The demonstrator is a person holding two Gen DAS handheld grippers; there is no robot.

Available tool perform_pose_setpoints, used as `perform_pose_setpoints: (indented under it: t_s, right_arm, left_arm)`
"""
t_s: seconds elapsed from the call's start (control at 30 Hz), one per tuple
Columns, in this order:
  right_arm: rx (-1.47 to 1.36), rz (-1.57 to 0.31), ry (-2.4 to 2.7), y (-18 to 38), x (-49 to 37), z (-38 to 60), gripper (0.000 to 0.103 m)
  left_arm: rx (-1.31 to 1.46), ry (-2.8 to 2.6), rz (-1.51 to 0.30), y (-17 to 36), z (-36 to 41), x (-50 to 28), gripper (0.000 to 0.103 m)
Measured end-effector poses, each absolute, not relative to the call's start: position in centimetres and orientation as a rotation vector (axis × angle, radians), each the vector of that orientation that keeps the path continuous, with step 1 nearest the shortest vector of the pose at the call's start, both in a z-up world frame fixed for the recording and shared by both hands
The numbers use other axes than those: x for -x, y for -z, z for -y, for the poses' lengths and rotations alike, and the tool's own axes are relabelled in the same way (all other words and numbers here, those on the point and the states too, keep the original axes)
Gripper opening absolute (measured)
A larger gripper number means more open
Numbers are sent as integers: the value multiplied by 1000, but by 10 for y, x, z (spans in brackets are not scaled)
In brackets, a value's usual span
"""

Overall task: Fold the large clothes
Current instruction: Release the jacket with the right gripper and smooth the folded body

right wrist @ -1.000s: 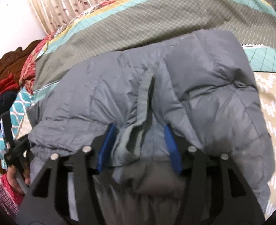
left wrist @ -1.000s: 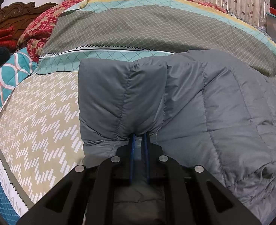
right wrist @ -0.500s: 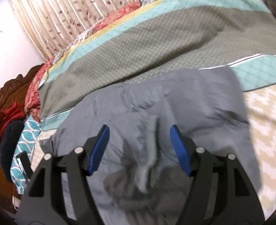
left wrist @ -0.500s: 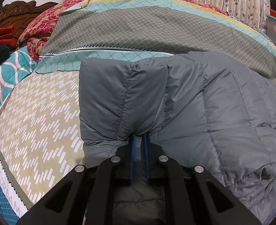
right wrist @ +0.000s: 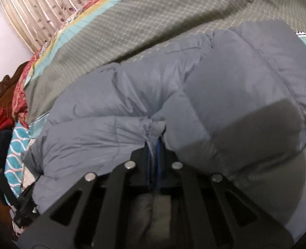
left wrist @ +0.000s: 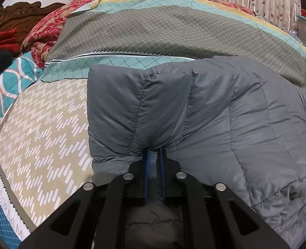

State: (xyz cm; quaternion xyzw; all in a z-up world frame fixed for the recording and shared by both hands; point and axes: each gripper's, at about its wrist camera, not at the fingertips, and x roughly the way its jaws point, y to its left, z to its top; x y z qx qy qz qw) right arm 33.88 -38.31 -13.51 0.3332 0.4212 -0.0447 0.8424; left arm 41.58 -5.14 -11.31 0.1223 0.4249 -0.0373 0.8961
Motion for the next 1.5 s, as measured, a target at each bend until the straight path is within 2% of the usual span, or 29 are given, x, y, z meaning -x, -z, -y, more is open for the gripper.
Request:
perform_pose_setpoints:
  t_s: [0.07,0.1,0.13,0.23,0.3,0.43,0.67,0.77,0.9,1.03,1.2,1.5]
  right_arm:
    - [-703,-881,83,120,-329,385,29]
    - [-692,-864,90,113,-323,386,48]
    - [-671,-835,112,103,-311,389,54]
    - [-601,-771,103,73,-277,389,54]
    - [-540,-800,89,69,-265,383,54]
    - [-433,-1039,90,113,-259,381,54]
    - [-545,-870,107,69,-218,390,55]
    - [-556,-844,69,54,-187,384,55]
    - [-499,-872,47,60,-138,368,55]
    - [-479,-902,81,70,-93,361,55]
    - [-438,-915,121,72,-69,359,55]
    - [-414,-983,163,104,-109,352,55]
  left_arm:
    - [-267,69,-880,113,54,-416,14]
    - [-275,65,-879,114,55,-416,14]
    - [-290,58,-879,114,57,-416,14]
    - [-325,42,-883,112,62,-416,14]
    - [-364,28,-892,108,66,-416,15]
    - [-280,23,-903,75,58,-403,15]
    - [-200,84,-811,22,37,-335,15]
    - [-170,102,-816,19,24,-307,16]
    - [-11,120,-905,20,-12,-295,24]
    - [147,109,-971,13,-51,-286,24]
    - [53,186,-992,13,-54,-237,24]
    - [-150,273,-1025,58,6,-176,24]
